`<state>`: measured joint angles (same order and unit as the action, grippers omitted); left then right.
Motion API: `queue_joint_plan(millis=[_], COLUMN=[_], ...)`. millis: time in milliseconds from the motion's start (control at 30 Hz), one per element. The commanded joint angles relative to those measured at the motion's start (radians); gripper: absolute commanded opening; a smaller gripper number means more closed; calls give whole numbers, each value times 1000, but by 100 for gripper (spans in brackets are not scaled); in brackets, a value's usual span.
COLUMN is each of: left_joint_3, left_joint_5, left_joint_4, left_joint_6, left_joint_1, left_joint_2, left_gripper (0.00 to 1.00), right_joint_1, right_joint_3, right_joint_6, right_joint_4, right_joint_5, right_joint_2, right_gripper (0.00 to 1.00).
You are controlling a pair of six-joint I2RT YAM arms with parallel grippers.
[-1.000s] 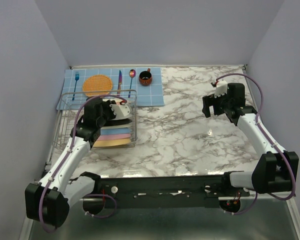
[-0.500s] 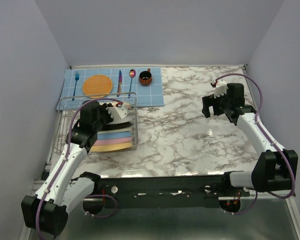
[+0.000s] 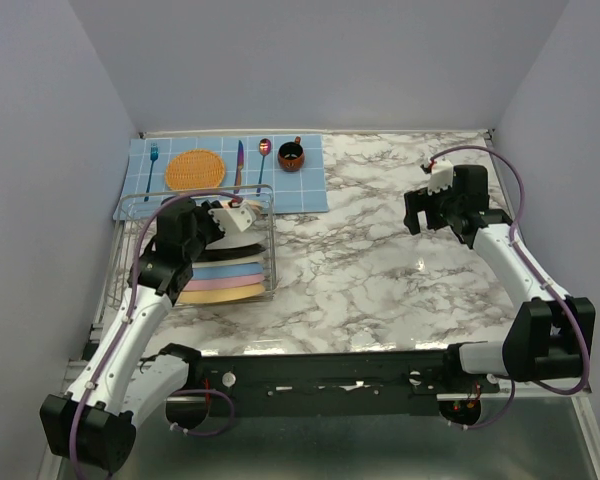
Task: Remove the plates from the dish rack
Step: Unload the plate from the dish rack.
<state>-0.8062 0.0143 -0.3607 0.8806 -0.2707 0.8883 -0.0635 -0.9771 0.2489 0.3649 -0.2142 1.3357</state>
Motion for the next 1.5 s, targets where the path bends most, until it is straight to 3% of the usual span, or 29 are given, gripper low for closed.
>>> queue_joint_plan(millis=[0, 867, 1467], left_joint_3=[-73, 44, -17], left_joint_5=[35, 6, -13], left_joint_4=[6, -98, -126], left_joint_6=[-57, -117, -123], left_joint_1=[-4, -5, -22], left_joint_2=[-41, -261, -276], left_gripper=[0, 0, 0], right_joint_1=[5, 5, 1], right_joint_3=[-28, -38, -49], right_joint_6=[13, 21, 24], right_joint_4=[20, 19, 22], right_joint_5=[-5, 24, 42], right_joint_2=[16, 60, 95], right_gripper=[100, 100, 100])
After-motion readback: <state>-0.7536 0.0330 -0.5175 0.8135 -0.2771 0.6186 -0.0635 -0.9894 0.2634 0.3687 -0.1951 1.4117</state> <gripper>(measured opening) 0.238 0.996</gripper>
